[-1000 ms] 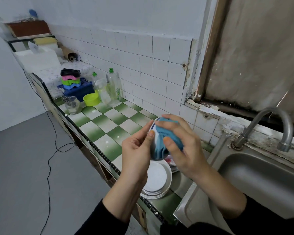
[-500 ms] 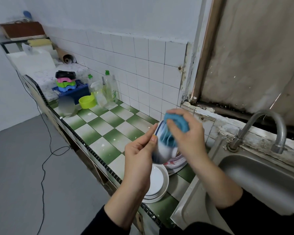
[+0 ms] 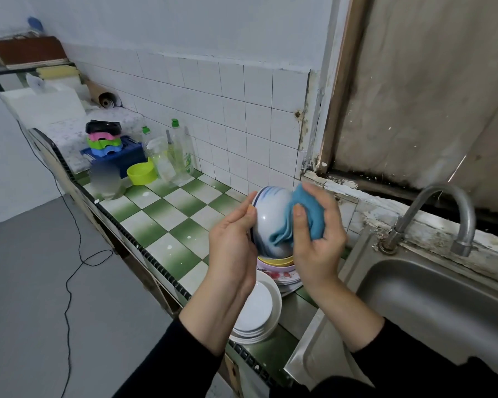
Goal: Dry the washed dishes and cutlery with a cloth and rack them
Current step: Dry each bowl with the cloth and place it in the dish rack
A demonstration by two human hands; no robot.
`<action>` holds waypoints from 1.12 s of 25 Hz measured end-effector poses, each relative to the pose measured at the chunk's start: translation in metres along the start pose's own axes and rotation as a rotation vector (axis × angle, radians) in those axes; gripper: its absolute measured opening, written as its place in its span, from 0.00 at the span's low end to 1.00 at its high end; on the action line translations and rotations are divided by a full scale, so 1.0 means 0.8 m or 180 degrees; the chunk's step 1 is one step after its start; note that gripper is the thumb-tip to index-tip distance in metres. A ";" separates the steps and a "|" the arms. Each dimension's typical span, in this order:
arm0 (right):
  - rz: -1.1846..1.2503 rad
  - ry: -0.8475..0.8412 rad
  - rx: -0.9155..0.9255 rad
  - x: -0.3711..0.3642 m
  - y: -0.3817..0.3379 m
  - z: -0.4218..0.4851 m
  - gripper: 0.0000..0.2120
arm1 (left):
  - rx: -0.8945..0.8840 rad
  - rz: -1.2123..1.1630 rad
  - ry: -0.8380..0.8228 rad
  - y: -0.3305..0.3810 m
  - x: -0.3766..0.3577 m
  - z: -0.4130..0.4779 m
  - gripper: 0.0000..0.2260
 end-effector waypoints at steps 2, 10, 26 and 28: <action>-0.0093 0.0052 0.0159 0.001 -0.008 -0.002 0.12 | 0.0072 -0.0094 0.0063 -0.005 0.002 0.003 0.14; -0.0510 0.0058 0.0432 0.020 -0.011 -0.003 0.13 | -0.0200 -0.0292 0.0152 0.006 0.010 0.004 0.14; -0.0782 0.0185 -0.0178 0.021 -0.022 -0.001 0.10 | -0.0955 -0.0053 0.0201 0.032 0.017 -0.020 0.10; -0.0787 -0.0333 0.0296 0.006 -0.040 -0.008 0.09 | -0.1043 -0.0089 0.0229 0.043 0.022 -0.017 0.10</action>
Point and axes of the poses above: each hand's wrist, its own z-axis towards the middle knuckle, its own x-axis out of the back of the hand, y = z × x, the point moved 10 cm from there along z, towards the middle knuckle, and after that the axes turned 7 degrees about z, right-handed, at the moved point
